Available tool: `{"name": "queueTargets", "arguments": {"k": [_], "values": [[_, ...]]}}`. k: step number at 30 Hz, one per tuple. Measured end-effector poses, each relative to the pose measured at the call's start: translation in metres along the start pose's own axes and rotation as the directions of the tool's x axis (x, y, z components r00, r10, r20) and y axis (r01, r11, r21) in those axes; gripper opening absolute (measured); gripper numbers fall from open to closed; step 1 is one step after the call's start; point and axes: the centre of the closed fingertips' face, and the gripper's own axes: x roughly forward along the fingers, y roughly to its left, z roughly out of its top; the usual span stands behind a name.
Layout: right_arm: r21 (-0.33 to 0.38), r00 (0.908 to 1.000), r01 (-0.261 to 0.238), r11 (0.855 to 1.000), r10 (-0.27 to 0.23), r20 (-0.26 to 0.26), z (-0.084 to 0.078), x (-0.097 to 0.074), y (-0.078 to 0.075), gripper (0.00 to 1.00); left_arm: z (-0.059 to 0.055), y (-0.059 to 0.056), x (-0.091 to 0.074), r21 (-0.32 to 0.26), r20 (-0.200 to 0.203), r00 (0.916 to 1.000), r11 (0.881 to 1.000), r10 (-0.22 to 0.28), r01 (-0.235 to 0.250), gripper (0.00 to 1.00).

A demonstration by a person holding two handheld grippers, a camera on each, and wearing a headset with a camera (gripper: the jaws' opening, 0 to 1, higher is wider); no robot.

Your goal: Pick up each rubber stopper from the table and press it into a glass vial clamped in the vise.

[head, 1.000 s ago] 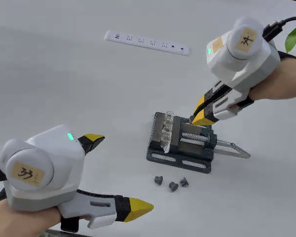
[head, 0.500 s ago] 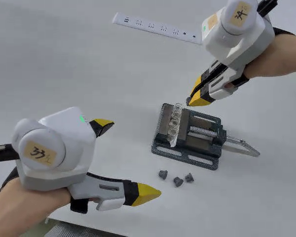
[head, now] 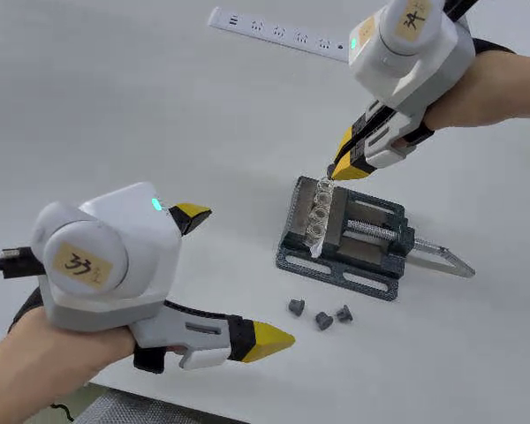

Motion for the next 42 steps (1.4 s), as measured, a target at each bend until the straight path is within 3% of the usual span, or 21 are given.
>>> {"name": "queueTargets", "arguments": {"k": [18, 29, 35, 42], "values": [[-0.018, 0.9995, -0.019, 1.000, 0.018, -0.024, -0.003, 0.008, 0.000, 0.05, -0.008, 0.002, -0.001, -0.029, -0.002, 0.9999, 0.999, 0.013, -0.013, 0.99], [-0.053, 0.9971, -0.024, 0.998, 0.020, -0.073, -0.004, 0.011, -0.004, 0.05, -0.008, 0.003, -0.001, -0.037, 0.002, 0.9999, 0.999, 0.015, -0.015, 0.99], [-0.011, 0.9949, -0.007, 1.000, 0.005, -0.101, -0.006, 0.010, -0.002, 0.04, -0.007, 0.002, 0.000, -0.041, 0.007, 0.9999, 0.999, 0.015, -0.015, 0.99], [0.081, 0.9954, 0.007, 0.997, 0.001, -0.096, -0.007, 0.010, 0.000, 0.04, -0.006, 0.001, 0.000, -0.044, 0.009, 0.9998, 0.999, 0.016, -0.015, 0.99]]}}
